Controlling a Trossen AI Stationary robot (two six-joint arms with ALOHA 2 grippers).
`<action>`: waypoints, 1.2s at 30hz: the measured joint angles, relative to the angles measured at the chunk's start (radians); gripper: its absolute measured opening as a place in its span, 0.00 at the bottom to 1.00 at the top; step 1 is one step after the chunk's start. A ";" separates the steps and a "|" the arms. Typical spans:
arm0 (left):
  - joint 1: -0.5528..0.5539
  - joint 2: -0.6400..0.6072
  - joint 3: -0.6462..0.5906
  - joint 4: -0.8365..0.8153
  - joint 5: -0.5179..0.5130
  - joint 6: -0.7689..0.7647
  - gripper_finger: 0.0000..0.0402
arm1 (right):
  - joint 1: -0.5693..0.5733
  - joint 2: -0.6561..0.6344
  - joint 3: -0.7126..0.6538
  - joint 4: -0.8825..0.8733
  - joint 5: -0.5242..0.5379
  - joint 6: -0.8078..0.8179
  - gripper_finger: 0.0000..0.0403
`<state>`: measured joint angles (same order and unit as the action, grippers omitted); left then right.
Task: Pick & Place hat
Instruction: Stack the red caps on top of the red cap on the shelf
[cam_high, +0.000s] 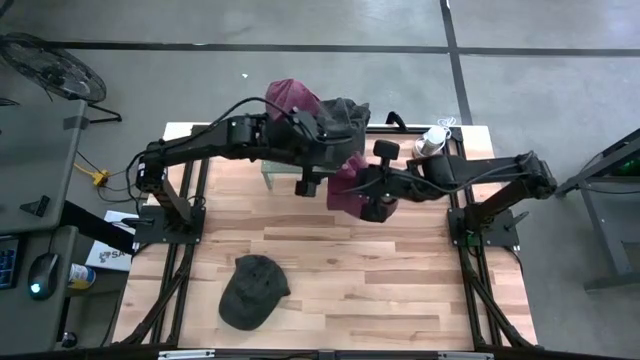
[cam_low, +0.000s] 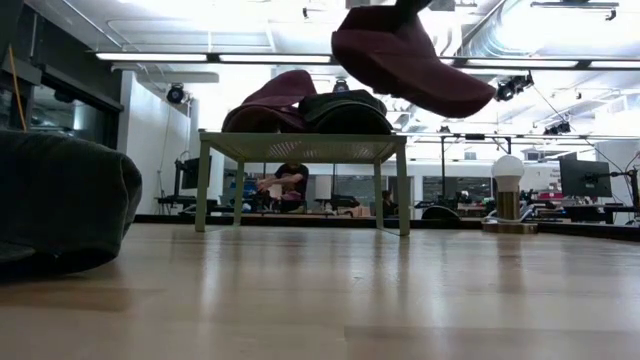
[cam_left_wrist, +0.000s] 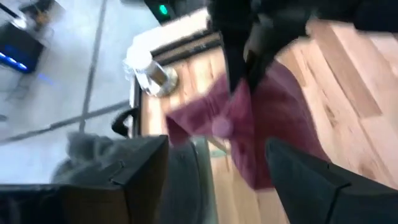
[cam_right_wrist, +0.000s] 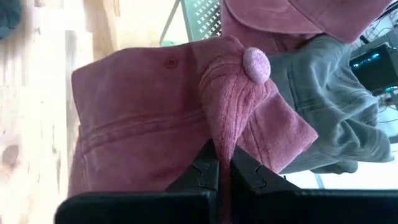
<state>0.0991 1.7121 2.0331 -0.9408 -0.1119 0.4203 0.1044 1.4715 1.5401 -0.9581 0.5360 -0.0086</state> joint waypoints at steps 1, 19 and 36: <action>-0.008 0.006 0.004 0.015 0.000 0.002 0.66 | -0.004 0.000 0.000 0.000 -0.003 0.000 0.00; -0.015 0.069 0.000 0.019 -0.076 0.102 0.66 | -0.027 0.000 0.000 0.003 -0.082 0.004 0.00; -0.014 0.100 0.000 -0.006 -0.010 0.117 0.66 | -0.026 0.000 0.000 0.007 -0.091 0.008 0.00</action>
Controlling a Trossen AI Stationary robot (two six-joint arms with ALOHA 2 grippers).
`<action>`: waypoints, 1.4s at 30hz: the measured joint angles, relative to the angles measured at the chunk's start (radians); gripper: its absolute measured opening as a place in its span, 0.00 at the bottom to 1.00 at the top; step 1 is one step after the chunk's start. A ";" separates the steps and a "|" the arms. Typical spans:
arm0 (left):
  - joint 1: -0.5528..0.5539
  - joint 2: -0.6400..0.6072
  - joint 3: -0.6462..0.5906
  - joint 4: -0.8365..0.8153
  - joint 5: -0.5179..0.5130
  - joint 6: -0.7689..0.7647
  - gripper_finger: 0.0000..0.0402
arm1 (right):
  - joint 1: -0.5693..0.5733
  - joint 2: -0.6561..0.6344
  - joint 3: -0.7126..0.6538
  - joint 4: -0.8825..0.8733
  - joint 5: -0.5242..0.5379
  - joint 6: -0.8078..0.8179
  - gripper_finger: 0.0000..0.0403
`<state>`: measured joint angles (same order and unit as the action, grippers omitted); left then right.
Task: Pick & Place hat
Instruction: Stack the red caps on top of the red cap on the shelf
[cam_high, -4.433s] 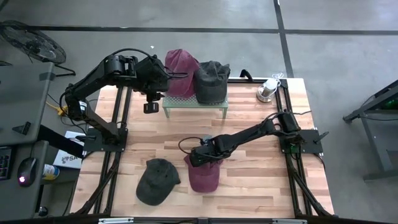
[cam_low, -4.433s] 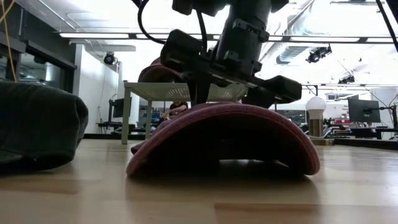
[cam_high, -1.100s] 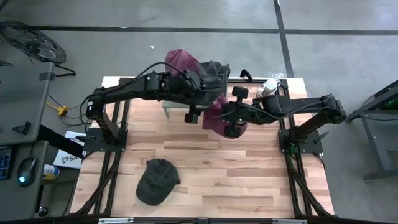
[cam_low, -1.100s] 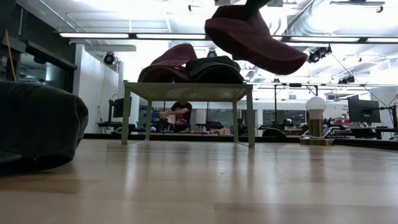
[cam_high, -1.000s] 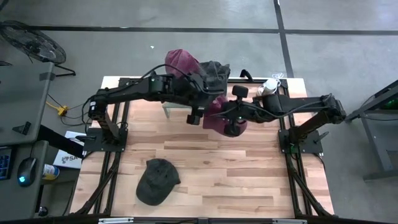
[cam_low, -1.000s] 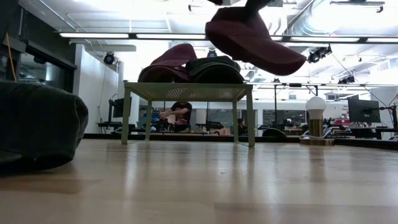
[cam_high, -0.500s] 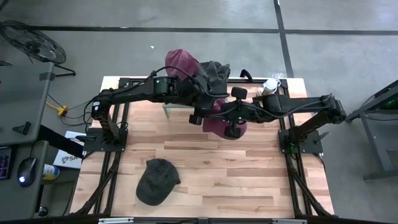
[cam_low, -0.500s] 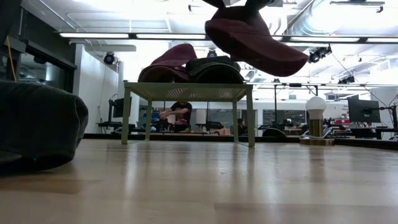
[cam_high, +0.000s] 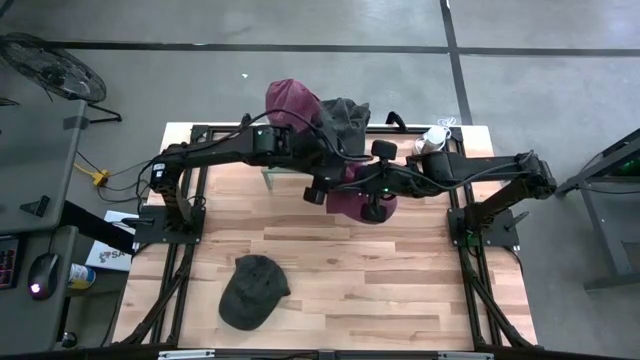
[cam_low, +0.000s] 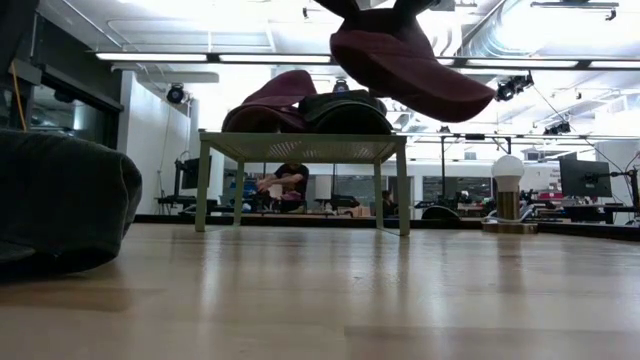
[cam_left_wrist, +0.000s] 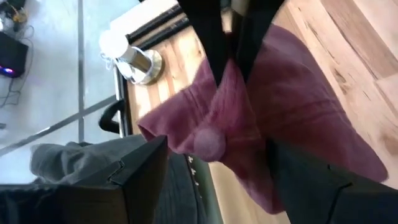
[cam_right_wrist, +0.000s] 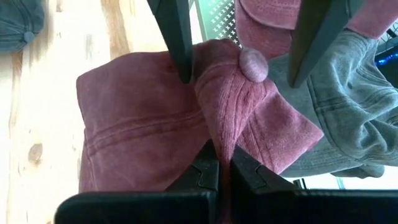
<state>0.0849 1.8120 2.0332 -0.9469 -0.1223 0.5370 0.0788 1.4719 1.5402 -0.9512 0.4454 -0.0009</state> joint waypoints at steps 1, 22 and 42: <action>0.000 0.000 0.000 -0.005 0.000 0.001 0.65 | 0.000 0.000 0.000 0.000 0.000 0.000 0.00; 0.000 0.009 -0.001 0.001 -0.009 -0.011 0.05 | 0.000 0.000 0.000 -0.002 0.001 0.000 0.00; -0.119 -0.035 0.000 -0.171 -0.277 0.042 0.05 | 0.001 -0.141 0.000 -0.038 0.032 0.033 0.29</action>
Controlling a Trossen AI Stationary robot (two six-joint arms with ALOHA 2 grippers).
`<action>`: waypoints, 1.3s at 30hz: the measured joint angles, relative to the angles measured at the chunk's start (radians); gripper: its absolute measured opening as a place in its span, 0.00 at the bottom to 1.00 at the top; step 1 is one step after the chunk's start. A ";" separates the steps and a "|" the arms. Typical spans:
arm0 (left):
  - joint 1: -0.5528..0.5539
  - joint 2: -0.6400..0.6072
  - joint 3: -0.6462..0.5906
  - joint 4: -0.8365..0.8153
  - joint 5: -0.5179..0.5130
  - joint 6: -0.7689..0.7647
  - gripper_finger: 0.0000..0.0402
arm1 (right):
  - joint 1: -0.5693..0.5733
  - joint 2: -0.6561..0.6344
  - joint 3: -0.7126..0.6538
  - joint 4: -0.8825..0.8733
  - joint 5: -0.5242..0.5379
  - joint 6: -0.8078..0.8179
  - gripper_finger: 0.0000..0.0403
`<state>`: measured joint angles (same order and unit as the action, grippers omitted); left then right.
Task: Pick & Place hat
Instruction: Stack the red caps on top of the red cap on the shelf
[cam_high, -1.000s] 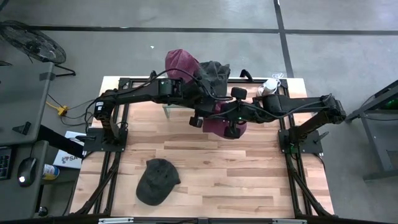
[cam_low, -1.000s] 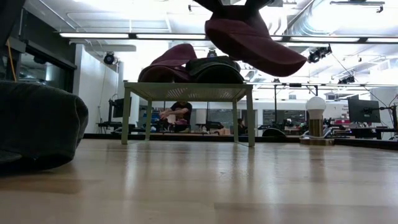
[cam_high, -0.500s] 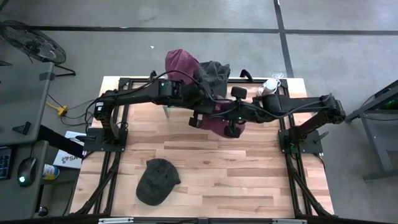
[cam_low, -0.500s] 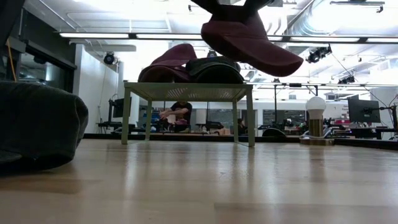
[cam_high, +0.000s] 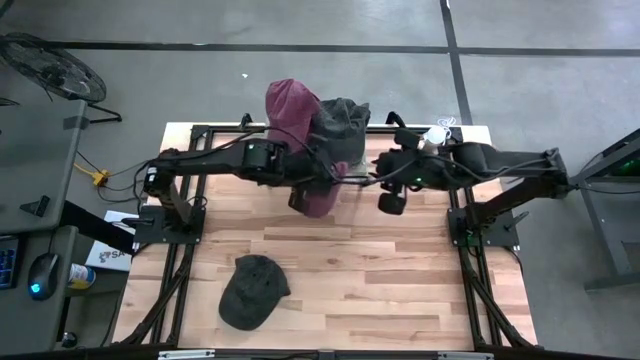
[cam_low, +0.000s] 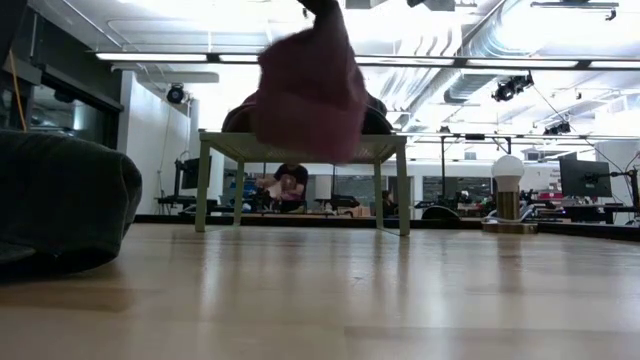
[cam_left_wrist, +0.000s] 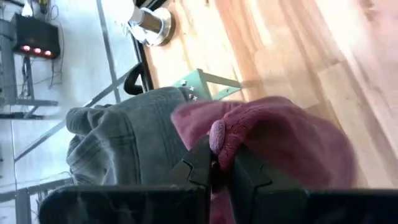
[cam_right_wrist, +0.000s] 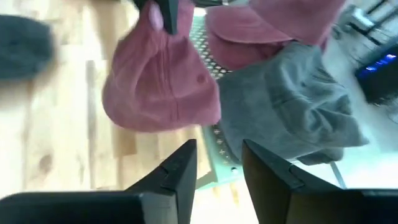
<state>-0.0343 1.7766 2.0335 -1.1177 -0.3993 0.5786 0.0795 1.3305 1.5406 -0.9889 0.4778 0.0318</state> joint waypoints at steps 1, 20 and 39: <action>-0.011 -0.005 0.000 -0.001 0.000 0.003 0.05 | 0.000 -0.006 0.000 -0.006 -0.020 -0.011 0.30; -0.144 -0.112 0.003 -0.007 0.019 0.046 0.05 | -0.001 0.038 0.000 0.108 -0.128 -0.463 0.32; -0.175 -0.181 0.003 -0.076 -0.055 0.126 0.05 | -0.081 0.059 0.000 0.284 -0.191 -0.601 0.32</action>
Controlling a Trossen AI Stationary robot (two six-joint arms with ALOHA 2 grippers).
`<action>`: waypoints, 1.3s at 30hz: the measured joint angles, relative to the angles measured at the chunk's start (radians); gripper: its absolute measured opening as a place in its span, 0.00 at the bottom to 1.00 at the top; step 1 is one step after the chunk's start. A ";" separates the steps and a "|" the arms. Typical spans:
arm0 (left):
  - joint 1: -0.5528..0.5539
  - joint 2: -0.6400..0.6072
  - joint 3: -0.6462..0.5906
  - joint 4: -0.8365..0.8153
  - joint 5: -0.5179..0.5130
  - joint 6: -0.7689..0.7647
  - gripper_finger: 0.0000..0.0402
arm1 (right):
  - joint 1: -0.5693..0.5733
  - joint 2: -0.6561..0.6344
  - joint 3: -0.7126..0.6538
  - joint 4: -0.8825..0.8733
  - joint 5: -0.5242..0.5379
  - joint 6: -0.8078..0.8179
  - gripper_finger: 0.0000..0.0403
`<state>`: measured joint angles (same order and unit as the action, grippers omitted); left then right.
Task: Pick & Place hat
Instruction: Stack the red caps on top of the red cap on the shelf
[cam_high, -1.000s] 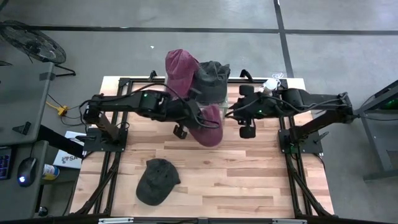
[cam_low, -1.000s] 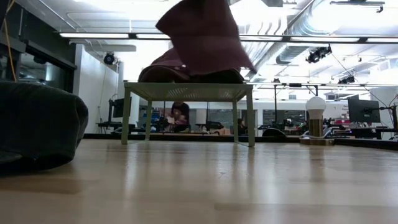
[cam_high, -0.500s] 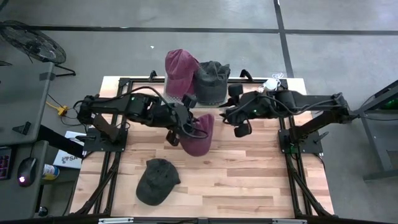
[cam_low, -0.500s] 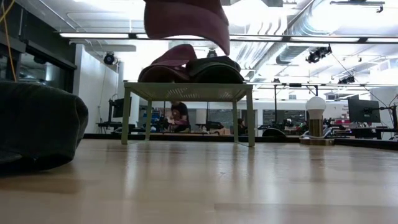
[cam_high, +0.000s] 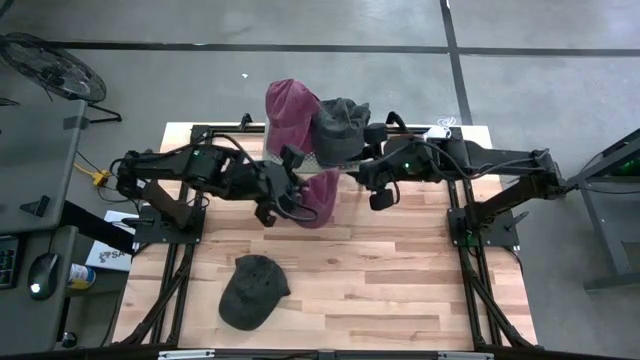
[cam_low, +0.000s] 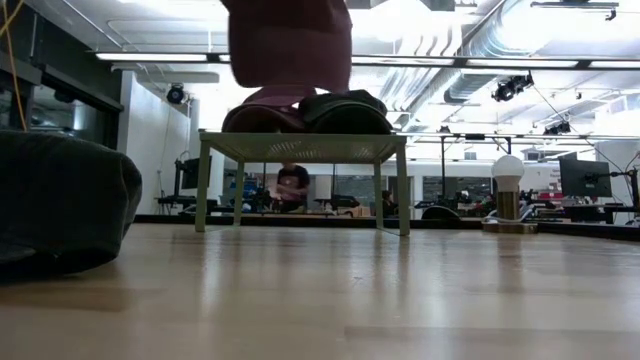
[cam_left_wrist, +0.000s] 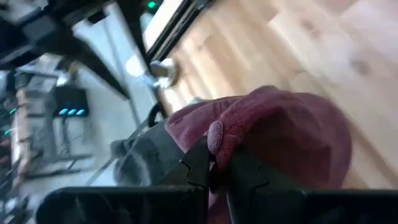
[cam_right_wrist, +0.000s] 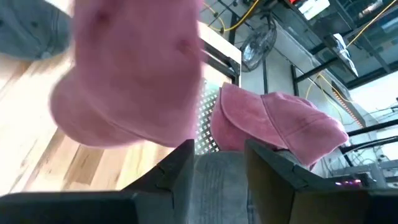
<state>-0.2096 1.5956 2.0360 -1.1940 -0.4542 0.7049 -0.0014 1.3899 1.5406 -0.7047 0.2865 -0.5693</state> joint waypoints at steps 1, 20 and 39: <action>0.000 -0.005 0.000 -0.001 0.019 0.005 0.05 | -0.011 0.000 0.000 0.007 -0.017 0.001 0.32; 0.069 -0.131 0.000 0.032 0.348 0.145 0.05 | -0.217 0.015 0.000 0.129 -0.459 0.028 0.32; 0.477 -0.213 0.000 0.067 0.804 0.309 0.05 | -0.227 0.018 -0.001 0.007 -0.305 0.103 0.32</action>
<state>0.2678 1.3830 2.0361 -1.1267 0.3502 1.0136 -0.2287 1.4078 1.5398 -0.6972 -0.0183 -0.4665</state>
